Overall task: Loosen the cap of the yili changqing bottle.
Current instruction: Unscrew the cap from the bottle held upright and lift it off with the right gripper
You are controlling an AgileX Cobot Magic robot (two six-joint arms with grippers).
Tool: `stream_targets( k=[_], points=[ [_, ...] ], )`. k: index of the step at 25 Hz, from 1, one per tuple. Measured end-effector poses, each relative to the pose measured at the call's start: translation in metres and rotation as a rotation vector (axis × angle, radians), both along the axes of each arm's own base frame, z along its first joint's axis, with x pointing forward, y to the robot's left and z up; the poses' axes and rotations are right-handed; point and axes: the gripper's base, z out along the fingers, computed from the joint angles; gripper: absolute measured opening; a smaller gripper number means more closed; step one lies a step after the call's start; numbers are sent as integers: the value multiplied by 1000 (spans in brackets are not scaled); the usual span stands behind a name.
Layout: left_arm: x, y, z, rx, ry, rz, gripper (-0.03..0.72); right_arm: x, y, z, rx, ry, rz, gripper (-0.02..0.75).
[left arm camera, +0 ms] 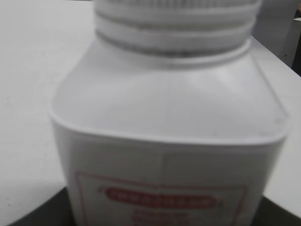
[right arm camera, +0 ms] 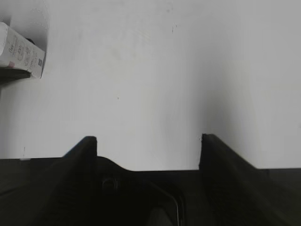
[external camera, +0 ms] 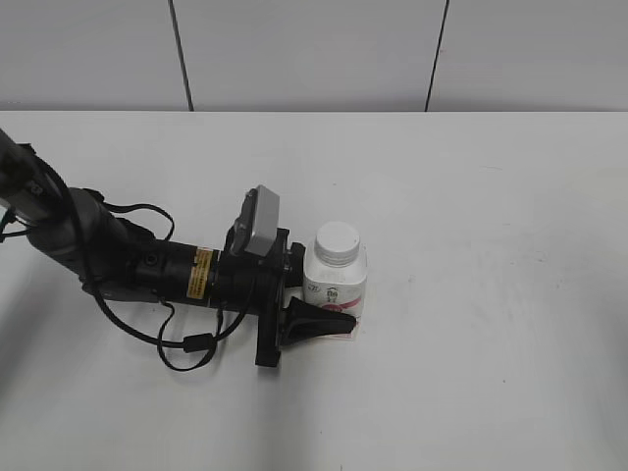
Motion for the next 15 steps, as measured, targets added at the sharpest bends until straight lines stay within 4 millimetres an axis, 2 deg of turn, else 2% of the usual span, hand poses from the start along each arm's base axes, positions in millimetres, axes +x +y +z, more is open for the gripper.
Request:
stream_targets(
  k=[5,6,12,15],
  points=[
    [0,0,0,0,0,0,396,42,-1,13,50,173,-51,533],
    [0,0,0,0,0,0,396,58,-1,15,57,214,-62,533],
    [0,0,0,-1,1,-2,396,129,-3,27,81,291,-89,533],
    [0,0,0,-1,1,-2,395,163,-2,22,103,341,-95,533]
  ],
)
